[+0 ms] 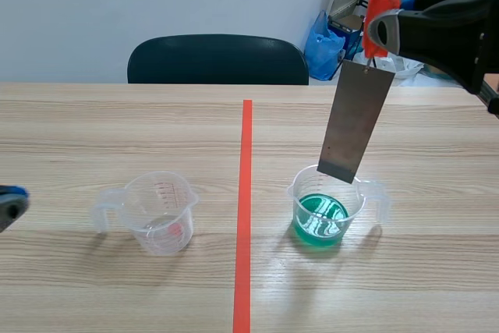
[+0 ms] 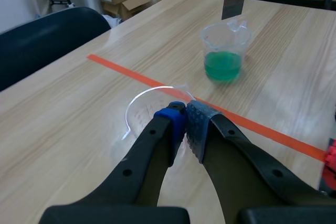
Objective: Do the redox reaction experiment
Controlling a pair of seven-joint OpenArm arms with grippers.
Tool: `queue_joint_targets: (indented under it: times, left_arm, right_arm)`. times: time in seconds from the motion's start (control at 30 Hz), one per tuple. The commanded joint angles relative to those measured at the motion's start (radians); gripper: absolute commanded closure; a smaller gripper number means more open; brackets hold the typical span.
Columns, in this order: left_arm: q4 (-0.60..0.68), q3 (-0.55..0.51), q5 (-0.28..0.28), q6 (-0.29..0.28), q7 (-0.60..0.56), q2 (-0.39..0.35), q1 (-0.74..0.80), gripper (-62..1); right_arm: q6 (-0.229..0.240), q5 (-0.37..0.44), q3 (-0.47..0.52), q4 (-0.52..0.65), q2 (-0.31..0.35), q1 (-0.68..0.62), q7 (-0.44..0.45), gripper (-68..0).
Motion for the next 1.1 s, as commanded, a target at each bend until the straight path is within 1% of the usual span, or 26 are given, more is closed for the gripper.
queue_joint_targets:
  times: [0.0,0.1,0.2,0.3,0.4,0.47,0.63,0.77,0.93,1.07]
  left_arm:
    - [0.009,0.051,-0.026,-0.002,0.021,0.011,-0.062,-2.6]
    - [0.009,0.198,-0.081,-0.002,0.124,0.014,-0.207,-2.5]
    - [0.008,0.333,-0.131,-0.002,0.244,0.038,-0.344,-2.5]
    - [0.002,0.441,-0.174,-0.002,0.348,0.081,-0.464,-2.5]
    - [-0.026,0.523,-0.215,-0.002,0.418,0.137,-0.562,-2.5]
    - [-0.055,0.568,-0.223,0.005,0.451,0.178,-0.618,-2.5]
    - [-0.139,0.648,-0.222,0.009,0.500,0.280,-0.714,-2.5]
    - [-0.200,0.692,-0.222,0.048,0.509,0.349,-0.765,-2.5]
    - [-0.279,0.716,-0.219,0.050,0.522,0.427,-0.819,-2.5]
    - [-0.320,0.719,-0.219,0.049,0.535,0.473,-0.842,-2.5]
  right_arm:
    - [-0.004,0.010,0.015,0.011,0.001,0.015,0.019,-0.6]
    - [-0.004,0.010,0.015,0.011,0.001,0.015,0.022,-0.6]
    - [-0.004,0.010,0.015,0.011,0.000,0.015,0.026,-0.6]
    - [-0.004,0.010,0.015,0.011,0.000,0.015,0.028,-0.6]
    - [-0.004,0.010,0.015,0.011,0.000,0.015,0.029,-0.6]
    - [-0.004,0.008,0.015,0.011,0.000,0.015,0.029,-0.6]
    - [-0.004,0.008,0.015,0.011,0.000,0.015,0.029,-0.6]
    - [-0.004,0.008,0.015,0.011,0.000,0.015,0.029,-0.6]
    - [-0.004,0.008,0.015,0.011,0.001,0.015,0.029,-0.6]
    - [-0.004,0.008,0.015,0.011,0.001,0.015,0.029,-0.6]
